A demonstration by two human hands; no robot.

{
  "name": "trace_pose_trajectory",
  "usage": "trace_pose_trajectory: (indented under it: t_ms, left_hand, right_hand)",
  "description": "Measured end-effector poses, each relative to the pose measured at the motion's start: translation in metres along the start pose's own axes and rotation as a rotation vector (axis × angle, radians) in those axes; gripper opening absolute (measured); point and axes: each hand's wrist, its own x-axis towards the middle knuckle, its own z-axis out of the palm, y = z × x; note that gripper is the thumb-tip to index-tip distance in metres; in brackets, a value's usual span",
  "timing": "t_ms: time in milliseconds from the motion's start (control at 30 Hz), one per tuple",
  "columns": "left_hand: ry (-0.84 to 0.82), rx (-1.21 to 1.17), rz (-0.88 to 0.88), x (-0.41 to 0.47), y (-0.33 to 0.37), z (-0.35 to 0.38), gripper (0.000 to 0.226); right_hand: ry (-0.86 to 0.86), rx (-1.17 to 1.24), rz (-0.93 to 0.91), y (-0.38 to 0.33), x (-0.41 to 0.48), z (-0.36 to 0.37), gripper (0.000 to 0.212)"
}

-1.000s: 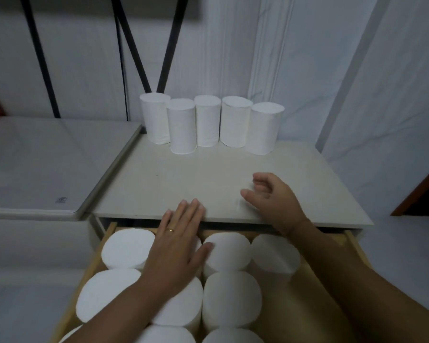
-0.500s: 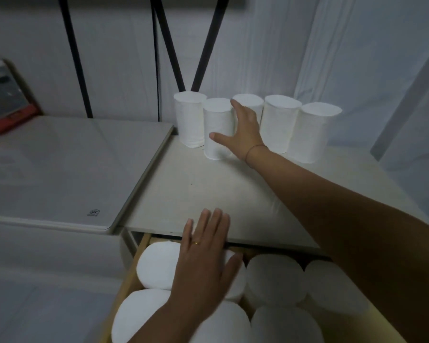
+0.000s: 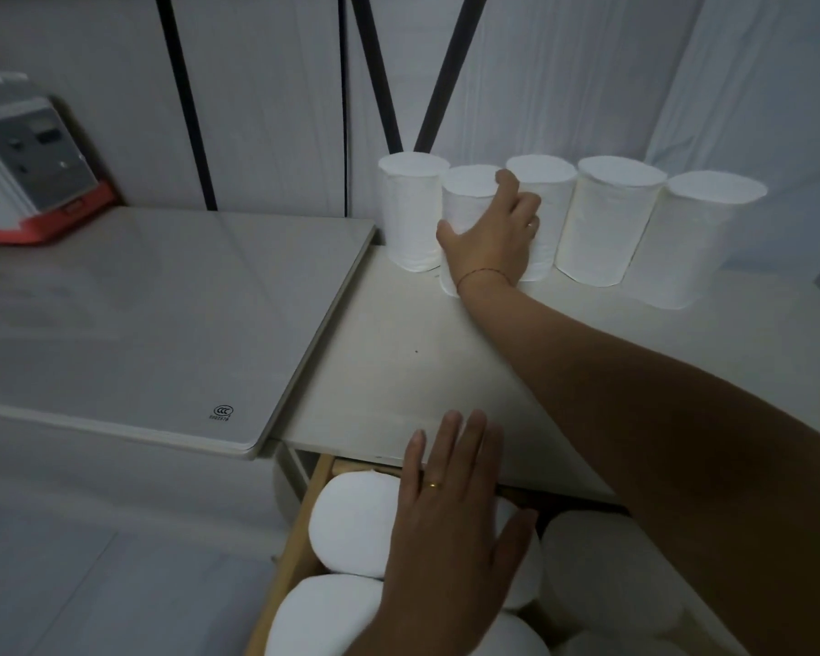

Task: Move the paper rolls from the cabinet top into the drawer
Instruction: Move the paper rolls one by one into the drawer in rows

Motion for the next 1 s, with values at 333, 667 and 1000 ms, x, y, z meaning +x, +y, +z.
trace_pose_trajectory:
  t_ms: [333,667,1000]
  left_hand:
    - [0.021,-0.021,-0.007,-0.001,0.000,-0.001,0.063]
    - [0.009,-0.026,-0.009,-0.003,-0.002,0.003,0.068]
    - [0.016,0.002,0.027,-0.007,0.001,0.004,0.068]
  right_hand:
    - [0.007,-0.014,-0.028,0.011,-0.023,-0.042,0.079]
    - [0.016,0.018,-0.068,0.037,-0.089,-0.153,0.078]
    - [-0.624,0.399,0.012,0.063,-0.073,-0.196,0.119]
